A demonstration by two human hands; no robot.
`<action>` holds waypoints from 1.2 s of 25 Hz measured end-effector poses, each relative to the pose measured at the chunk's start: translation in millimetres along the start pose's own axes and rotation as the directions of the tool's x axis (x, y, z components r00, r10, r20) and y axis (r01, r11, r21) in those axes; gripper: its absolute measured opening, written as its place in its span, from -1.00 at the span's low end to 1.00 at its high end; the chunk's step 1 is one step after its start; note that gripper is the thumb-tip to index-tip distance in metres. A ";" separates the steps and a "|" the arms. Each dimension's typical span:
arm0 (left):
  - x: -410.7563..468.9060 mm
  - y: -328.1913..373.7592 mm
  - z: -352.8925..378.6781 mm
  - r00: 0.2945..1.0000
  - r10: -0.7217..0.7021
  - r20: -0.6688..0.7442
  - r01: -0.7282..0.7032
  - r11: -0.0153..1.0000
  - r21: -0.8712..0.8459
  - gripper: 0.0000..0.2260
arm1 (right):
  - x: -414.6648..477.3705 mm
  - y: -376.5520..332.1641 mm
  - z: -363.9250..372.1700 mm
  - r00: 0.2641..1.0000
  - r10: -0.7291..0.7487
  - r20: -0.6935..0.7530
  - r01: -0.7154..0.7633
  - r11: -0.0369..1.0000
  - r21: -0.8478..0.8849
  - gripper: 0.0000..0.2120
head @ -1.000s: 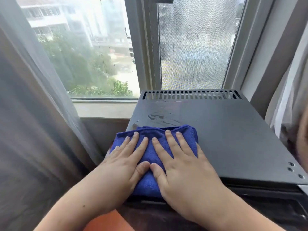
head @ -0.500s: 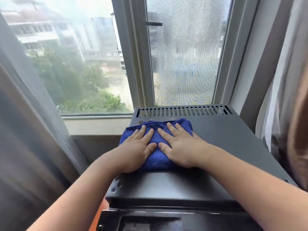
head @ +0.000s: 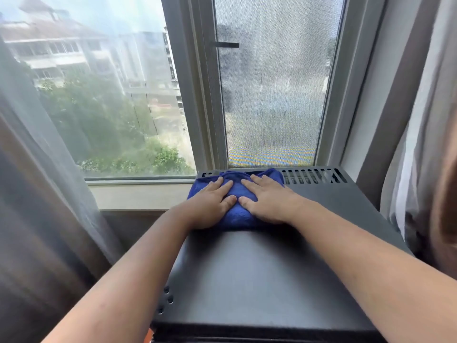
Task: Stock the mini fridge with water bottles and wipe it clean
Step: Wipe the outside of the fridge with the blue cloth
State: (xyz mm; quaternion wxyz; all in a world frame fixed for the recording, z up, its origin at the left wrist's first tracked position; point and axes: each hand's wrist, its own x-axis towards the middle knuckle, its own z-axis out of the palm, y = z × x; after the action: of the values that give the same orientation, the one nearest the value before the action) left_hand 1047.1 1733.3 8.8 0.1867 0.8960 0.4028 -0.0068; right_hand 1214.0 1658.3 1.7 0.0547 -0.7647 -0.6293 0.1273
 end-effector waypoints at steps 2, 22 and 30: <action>-6.8 0.9 1.9 1.000 0.006 -0.005 -0.006 1.000 0.005 -0.45 | -8.9 0.3 0.4 1.000 -0.017 0.005 0.016 1.000 0.004 -0.32; -124.3 48.3 43.1 0.998 0.054 -0.010 -0.052 0.989 0.139 -0.22 | -150.4 -11.5 2.1 0.990 -0.111 0.088 0.119 0.989 -0.089 -0.35; -29.1 24.1 14.3 0.998 -0.055 0.022 0.054 0.997 0.054 -0.44 | -38.2 3.7 1.7 0.997 -0.080 0.022 0.082 0.992 -0.093 -0.39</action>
State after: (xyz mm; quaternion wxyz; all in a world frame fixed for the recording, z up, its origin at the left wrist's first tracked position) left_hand 1046.9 1692.9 8.1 0.1671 0.8893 0.4243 -0.0334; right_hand 1210.4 1620.1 3.9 0.0181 -0.7391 -0.6656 0.1020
